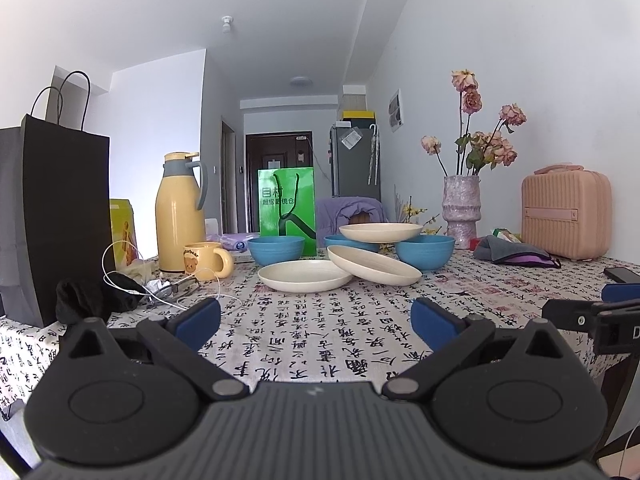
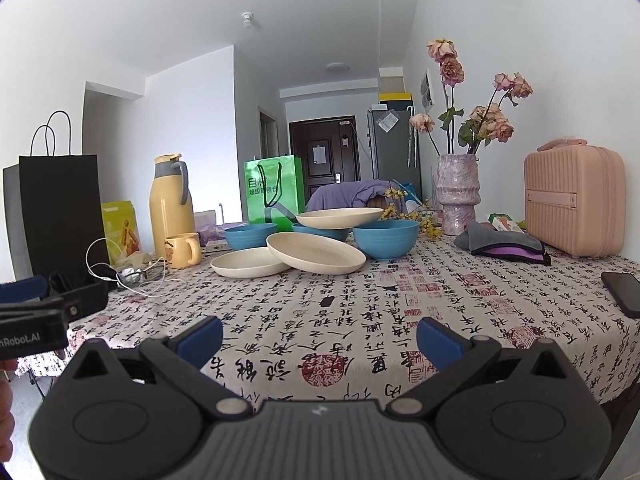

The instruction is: Organize plates and bowls

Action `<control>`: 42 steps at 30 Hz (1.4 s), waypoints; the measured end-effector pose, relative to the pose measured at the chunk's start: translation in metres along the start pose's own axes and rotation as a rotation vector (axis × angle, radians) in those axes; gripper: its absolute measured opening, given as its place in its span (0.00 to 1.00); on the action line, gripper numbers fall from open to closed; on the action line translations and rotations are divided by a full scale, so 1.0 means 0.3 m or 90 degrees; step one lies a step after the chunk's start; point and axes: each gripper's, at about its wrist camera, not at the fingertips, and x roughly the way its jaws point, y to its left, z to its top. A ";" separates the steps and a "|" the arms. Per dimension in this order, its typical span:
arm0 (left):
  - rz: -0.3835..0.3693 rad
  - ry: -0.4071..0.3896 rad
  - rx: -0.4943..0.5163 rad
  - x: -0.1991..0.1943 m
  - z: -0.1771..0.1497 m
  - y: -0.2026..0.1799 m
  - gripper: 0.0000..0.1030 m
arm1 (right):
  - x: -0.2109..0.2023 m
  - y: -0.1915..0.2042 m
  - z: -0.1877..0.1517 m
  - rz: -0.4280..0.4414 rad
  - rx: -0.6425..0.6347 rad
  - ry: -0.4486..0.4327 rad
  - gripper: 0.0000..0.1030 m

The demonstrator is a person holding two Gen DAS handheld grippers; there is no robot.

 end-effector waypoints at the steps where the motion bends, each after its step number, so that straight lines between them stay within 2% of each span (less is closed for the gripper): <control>1: 0.001 0.001 0.000 0.003 -0.001 0.001 1.00 | 0.002 -0.002 0.001 -0.001 0.000 -0.002 1.00; 9: 0.014 -0.005 0.003 0.067 -0.008 0.010 1.00 | 0.049 -0.027 0.002 -0.019 -0.004 -0.001 1.00; 15: 0.023 0.009 0.019 0.153 0.001 0.002 1.00 | 0.123 -0.060 0.022 -0.039 0.015 -0.008 1.00; 30: 0.022 0.033 0.008 0.342 0.071 -0.002 1.00 | 0.308 -0.107 0.147 -0.050 0.017 -0.030 1.00; 42: 0.014 0.050 0.008 0.549 0.122 -0.013 1.00 | 0.471 -0.161 0.194 -0.067 0.036 0.002 1.00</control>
